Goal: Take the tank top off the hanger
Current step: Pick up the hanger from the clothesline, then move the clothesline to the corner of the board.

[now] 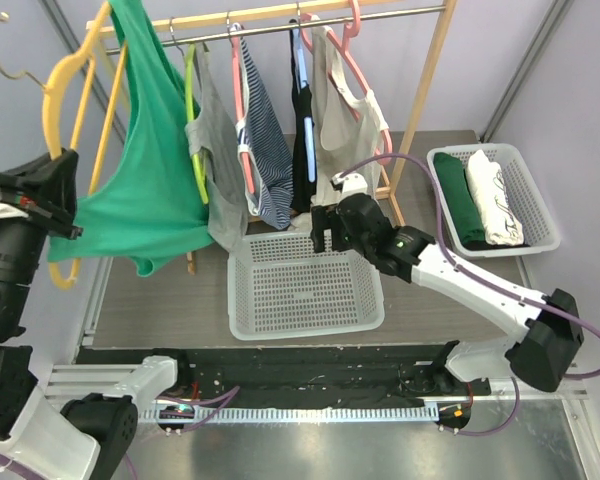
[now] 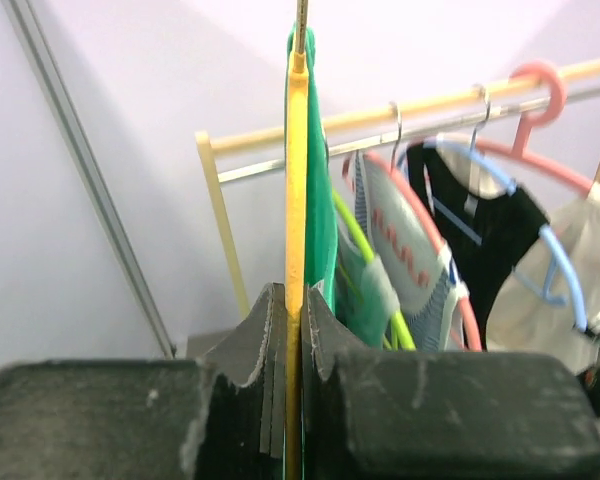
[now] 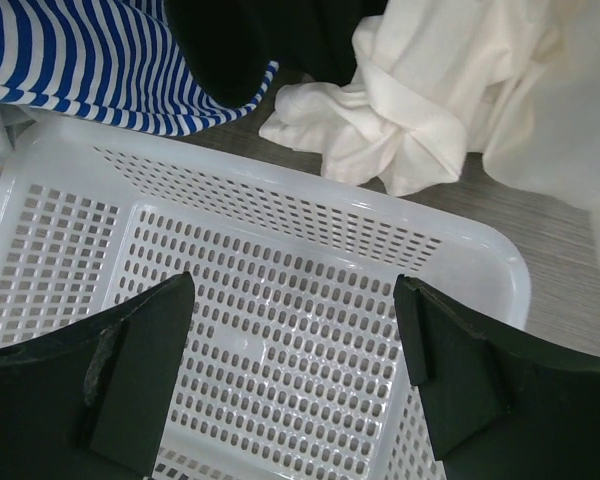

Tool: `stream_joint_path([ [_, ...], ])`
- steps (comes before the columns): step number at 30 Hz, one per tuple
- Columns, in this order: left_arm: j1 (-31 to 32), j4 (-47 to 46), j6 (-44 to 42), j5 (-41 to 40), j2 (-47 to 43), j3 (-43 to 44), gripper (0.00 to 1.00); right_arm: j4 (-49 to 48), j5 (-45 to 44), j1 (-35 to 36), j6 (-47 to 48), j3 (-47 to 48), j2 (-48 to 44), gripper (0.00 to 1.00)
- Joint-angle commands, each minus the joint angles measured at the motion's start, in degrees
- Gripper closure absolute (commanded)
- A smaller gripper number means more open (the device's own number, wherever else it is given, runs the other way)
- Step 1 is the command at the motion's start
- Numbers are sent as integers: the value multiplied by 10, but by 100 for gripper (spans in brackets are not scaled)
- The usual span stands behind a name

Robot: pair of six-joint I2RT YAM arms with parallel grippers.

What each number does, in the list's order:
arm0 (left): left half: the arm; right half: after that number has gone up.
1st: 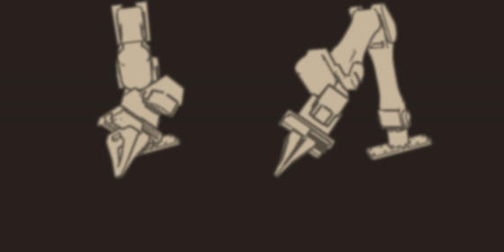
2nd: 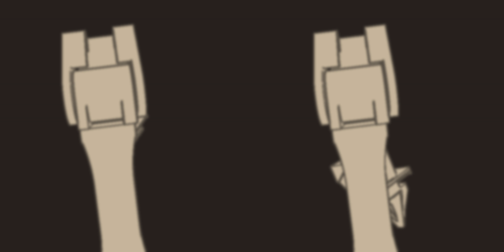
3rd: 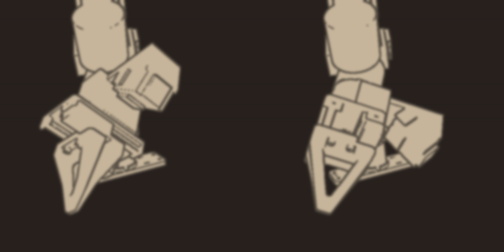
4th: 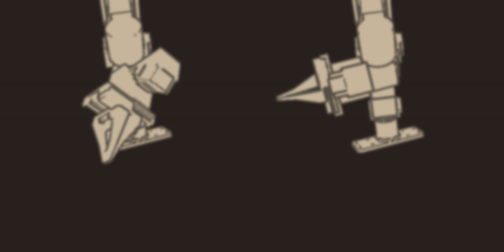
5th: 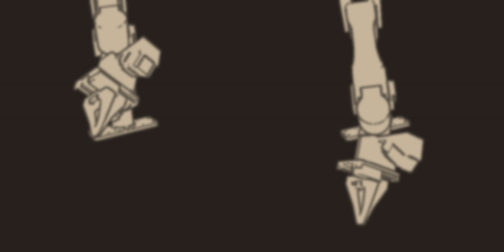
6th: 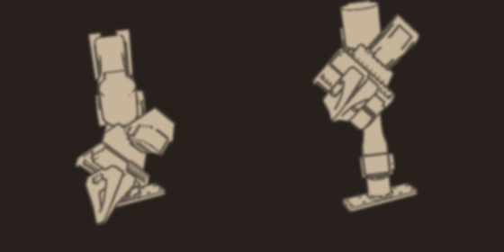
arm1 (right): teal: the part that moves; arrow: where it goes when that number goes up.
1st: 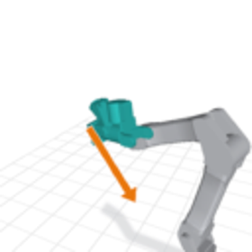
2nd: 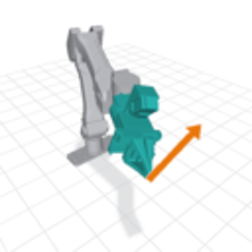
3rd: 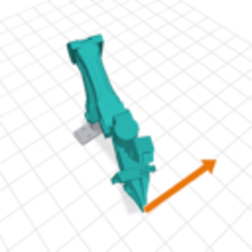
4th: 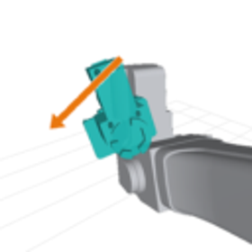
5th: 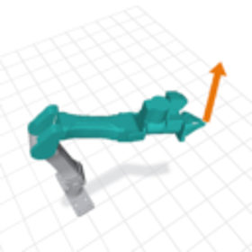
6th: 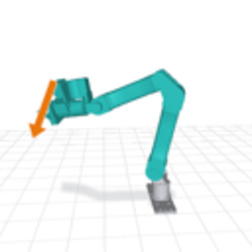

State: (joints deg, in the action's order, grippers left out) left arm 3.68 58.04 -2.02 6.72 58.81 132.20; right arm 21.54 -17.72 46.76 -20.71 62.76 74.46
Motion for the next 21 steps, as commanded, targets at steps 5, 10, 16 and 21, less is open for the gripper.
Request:
stream_joint_path([
  [5,0,-224,34,-21,25,-2,100,-83,64,1,10,35,75,11],
  [10,0,-471,80,-14,-67,-149,100,-118,87,1,22,14,90,12],
  [16,0,-445,109,-9,-29,-12,100,-121,74,1,35,60,140,14],
  [21,0,-456,105,-8,-21,20,100,-100,81,1,30,147,231,16],
])
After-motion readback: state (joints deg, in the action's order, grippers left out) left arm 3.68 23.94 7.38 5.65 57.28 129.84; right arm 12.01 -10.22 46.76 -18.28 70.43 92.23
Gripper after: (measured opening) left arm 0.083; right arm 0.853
